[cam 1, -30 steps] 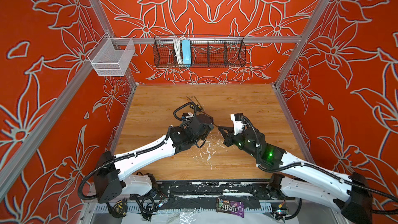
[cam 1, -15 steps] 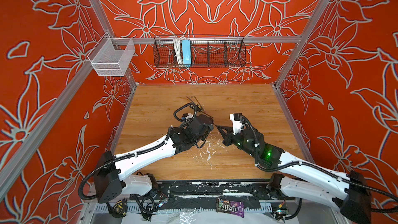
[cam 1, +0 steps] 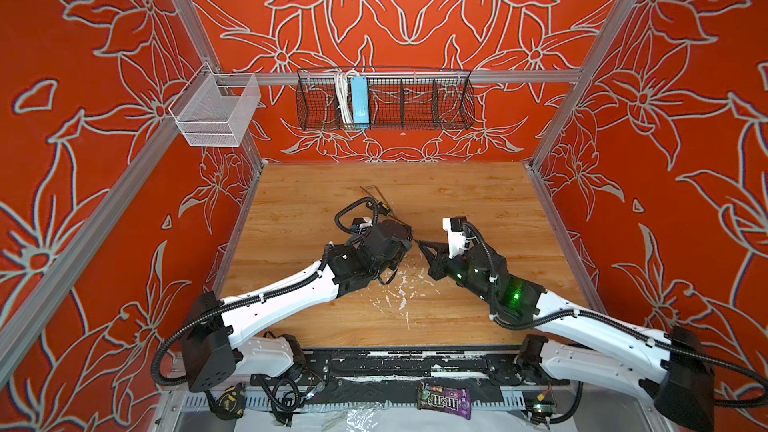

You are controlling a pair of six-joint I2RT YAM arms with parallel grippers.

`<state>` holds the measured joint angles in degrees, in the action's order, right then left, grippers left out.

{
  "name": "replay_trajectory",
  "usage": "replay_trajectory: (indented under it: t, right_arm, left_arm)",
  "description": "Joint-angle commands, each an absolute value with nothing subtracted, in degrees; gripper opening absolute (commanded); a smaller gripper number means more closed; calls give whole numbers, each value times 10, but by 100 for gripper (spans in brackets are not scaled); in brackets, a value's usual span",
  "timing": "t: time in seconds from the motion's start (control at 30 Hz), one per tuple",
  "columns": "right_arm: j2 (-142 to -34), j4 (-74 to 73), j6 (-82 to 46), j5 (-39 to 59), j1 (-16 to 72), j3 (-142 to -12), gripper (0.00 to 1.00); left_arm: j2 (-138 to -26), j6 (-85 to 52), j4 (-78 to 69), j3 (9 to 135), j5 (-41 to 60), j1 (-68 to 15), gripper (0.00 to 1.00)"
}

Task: Unlock with the key

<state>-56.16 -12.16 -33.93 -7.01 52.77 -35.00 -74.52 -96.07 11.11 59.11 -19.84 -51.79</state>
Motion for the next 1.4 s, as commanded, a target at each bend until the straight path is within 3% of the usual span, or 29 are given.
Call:
replay_trajectory:
  t: [0.0,0.3,0.6,0.9,1.03,1.27,1.37]
  right_arm:
    - [-565,-148,-358,-61,532,-376,0]
    - [-587,-65,-331,-155,532,-406,0]
    - [-594,-100,-211,-127,532,-410,0]
    - [-591,-184,-477,14,472,-397,0]
    - [-601,-120,-367,-13,493,-433,0]
    - [-610,-183,-145,-35,522,-409,0]
    - [-617,-193,-106,-25,524,-412,0]
  left_arm:
    - [-743,-957,83,594,-189,-519,0]
    - [-751,-935,70,605,-167,-523,0]
    - [-750,-940,63,603,-149,-524,0]
    - [-757,-939,59,603,-159,-527,0]
    - [-761,-941,54,605,-152,-527,0]
    - [-755,-952,40,596,-136,-527,0]
    - [-754,-949,40,599,-133,-527,0]
